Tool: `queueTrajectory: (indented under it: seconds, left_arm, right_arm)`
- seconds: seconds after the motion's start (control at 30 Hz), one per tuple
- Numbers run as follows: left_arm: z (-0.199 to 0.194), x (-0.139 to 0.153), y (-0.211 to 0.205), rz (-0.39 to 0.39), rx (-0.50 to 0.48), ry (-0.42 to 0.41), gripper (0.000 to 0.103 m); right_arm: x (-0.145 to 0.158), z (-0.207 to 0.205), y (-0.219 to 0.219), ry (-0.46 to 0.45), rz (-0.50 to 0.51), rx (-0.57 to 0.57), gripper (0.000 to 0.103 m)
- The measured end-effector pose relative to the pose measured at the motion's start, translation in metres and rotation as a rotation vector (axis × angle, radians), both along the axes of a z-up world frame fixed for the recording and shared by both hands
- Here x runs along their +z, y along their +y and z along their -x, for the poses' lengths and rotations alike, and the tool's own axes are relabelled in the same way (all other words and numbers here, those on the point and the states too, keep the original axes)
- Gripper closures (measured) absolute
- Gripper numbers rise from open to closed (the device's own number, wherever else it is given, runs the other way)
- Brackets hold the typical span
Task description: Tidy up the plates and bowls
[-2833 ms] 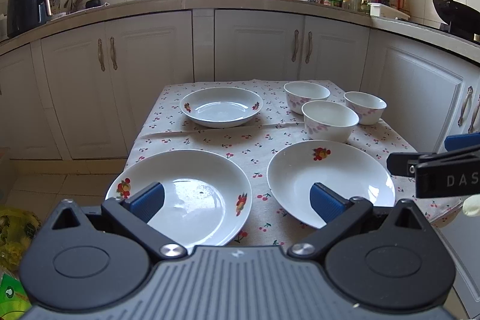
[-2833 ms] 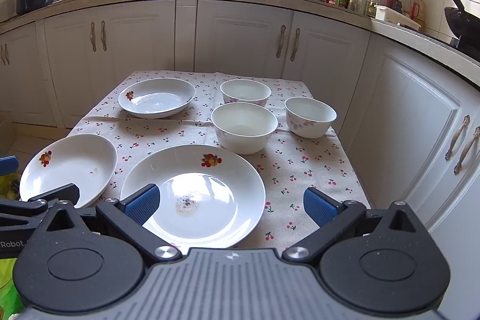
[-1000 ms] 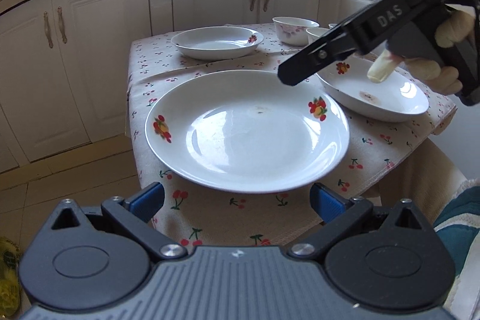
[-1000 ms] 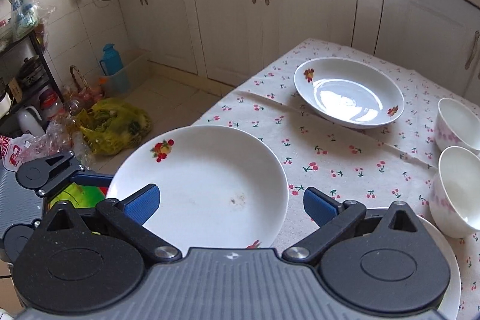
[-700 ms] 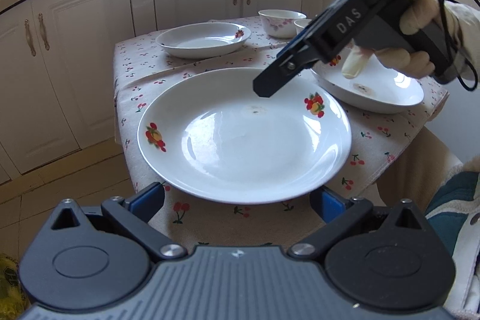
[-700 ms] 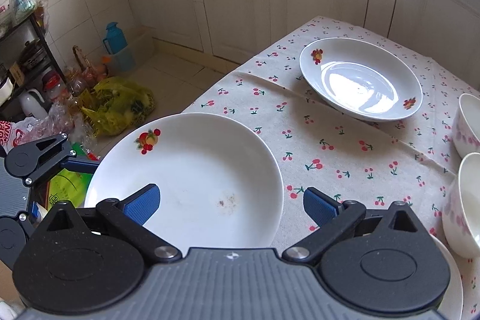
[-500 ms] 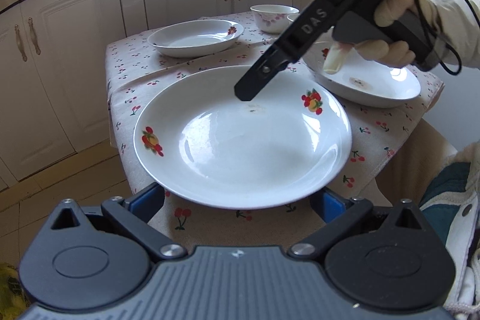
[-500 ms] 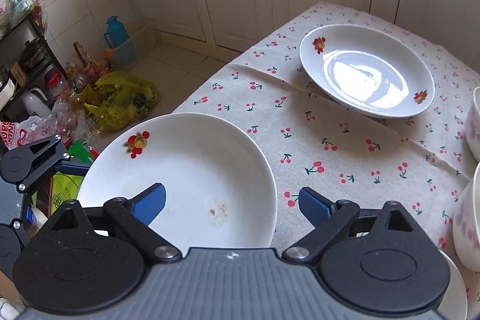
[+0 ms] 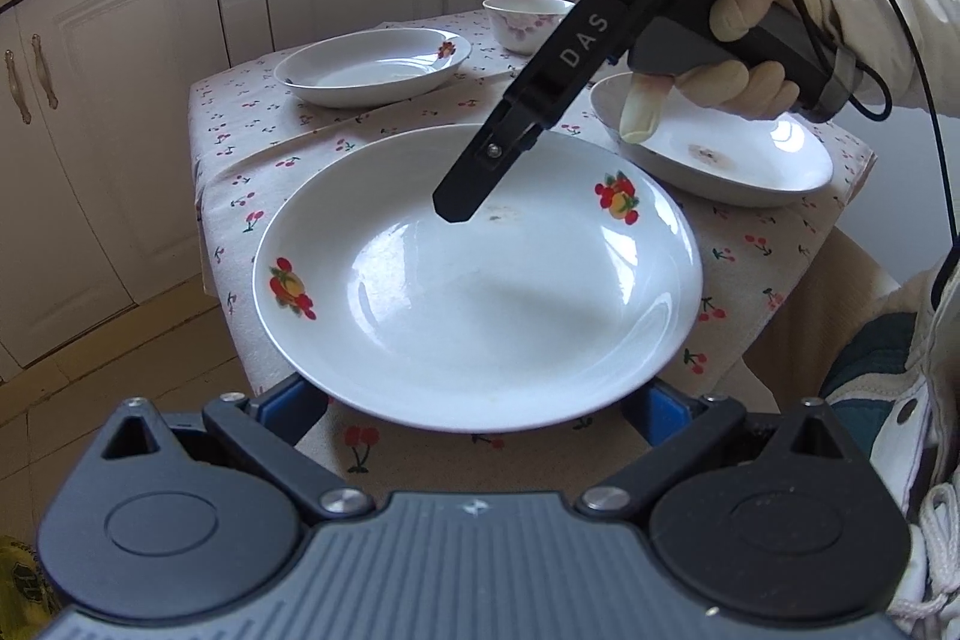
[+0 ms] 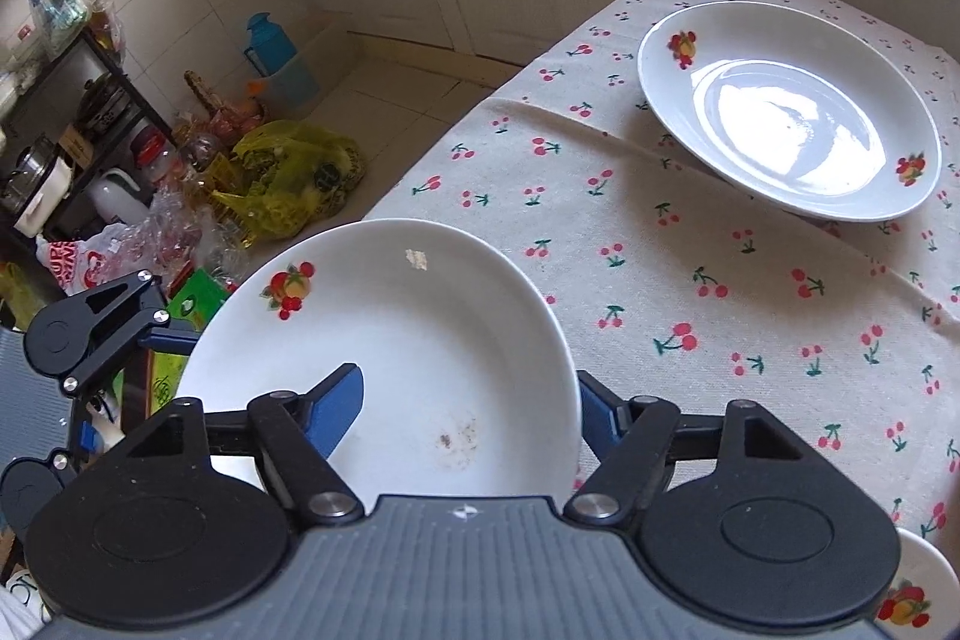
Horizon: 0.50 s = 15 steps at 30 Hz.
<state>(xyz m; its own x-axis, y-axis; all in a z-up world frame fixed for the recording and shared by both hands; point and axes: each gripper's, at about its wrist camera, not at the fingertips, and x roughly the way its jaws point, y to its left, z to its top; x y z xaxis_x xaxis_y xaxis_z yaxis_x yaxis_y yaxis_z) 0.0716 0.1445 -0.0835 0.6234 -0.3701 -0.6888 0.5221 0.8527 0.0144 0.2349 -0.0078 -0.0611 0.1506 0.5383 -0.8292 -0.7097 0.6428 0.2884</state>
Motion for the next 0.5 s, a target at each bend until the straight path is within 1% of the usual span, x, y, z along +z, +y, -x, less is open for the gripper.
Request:
queueTrajectory:
  seconds: [0.27,0.37,0.5]
  left_arm:
    - [-0.002,0.001,-0.003,-0.024,-0.008,0.007,0.001]
    - [-0.004,0.002,-0.005,-0.04,-0.018,-0.007,0.001]
    - [-0.014,0.004,-0.007,-0.041,-0.033,-0.018,0.001]
  right_arm:
    - [0.001,0.001,-0.001,-0.001,-0.005,-0.002,0.023]
    - [0.003,0.0,-0.003,-0.014,-0.005,-0.014,0.023]
    - [0.009,-0.005,-0.008,-0.031,-0.01,-0.043,0.023]
